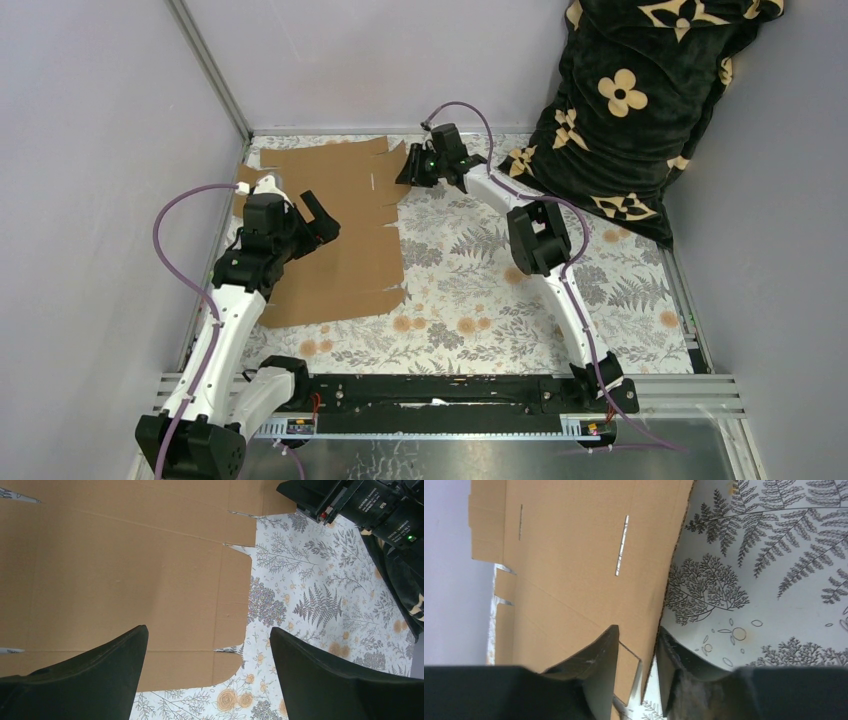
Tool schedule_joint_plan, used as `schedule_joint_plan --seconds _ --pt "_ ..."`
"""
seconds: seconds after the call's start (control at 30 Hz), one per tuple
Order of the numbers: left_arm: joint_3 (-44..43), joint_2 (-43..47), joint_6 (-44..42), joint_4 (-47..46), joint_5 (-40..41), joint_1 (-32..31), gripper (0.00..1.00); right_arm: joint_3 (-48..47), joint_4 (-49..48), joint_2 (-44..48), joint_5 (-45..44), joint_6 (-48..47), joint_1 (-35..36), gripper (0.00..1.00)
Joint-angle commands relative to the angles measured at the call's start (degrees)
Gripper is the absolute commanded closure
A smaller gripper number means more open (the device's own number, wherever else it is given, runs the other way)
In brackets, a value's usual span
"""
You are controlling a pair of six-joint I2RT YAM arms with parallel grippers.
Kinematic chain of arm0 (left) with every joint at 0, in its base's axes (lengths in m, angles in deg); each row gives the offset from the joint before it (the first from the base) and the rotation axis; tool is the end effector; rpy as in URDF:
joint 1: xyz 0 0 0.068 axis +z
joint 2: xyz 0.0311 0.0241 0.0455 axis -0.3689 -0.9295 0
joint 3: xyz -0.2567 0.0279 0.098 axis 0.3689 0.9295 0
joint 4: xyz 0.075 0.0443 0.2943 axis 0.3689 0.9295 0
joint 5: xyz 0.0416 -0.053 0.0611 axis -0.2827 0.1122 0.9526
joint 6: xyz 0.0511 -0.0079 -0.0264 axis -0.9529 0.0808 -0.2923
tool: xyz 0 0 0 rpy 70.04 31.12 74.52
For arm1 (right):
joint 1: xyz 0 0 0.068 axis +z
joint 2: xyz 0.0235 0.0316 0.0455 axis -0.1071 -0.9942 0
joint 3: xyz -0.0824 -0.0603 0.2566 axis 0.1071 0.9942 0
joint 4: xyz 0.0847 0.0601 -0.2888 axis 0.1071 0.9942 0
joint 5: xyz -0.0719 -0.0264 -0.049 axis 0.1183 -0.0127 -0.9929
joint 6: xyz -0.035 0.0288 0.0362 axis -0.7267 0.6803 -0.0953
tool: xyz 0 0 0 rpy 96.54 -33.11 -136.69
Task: Fold the paper box
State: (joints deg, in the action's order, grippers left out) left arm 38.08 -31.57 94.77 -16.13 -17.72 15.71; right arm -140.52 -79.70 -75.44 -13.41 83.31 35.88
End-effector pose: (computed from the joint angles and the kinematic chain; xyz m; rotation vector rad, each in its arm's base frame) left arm 0.2461 -0.0268 0.3120 -0.4938 2.1698 -0.4049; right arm 0.5499 0.3331 0.1466 -0.2507 2.1853 1.0448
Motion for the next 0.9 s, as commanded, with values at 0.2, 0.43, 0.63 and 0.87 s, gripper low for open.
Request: schedule_joint_plan --seconds 0.2,0.43,0.63,0.87 --pt "-0.41 0.20 -1.45 -0.02 0.52 0.40 0.02 4.16 -0.38 3.90 -4.27 -1.69 -0.12 0.95" --pt "-1.12 -1.22 -1.36 -0.88 0.02 0.40 0.02 23.16 -3.80 20.26 -16.49 -3.82 -0.82 1.00" --pt "-1.42 -3.31 -1.32 -2.72 -0.45 0.40 0.02 41.16 -5.58 36.16 -26.46 -5.92 -1.52 1.00" --pt "-1.82 -8.29 -2.79 -8.07 -2.23 0.40 0.02 59.09 -4.89 52.31 -34.19 -6.46 -1.87 1.00"
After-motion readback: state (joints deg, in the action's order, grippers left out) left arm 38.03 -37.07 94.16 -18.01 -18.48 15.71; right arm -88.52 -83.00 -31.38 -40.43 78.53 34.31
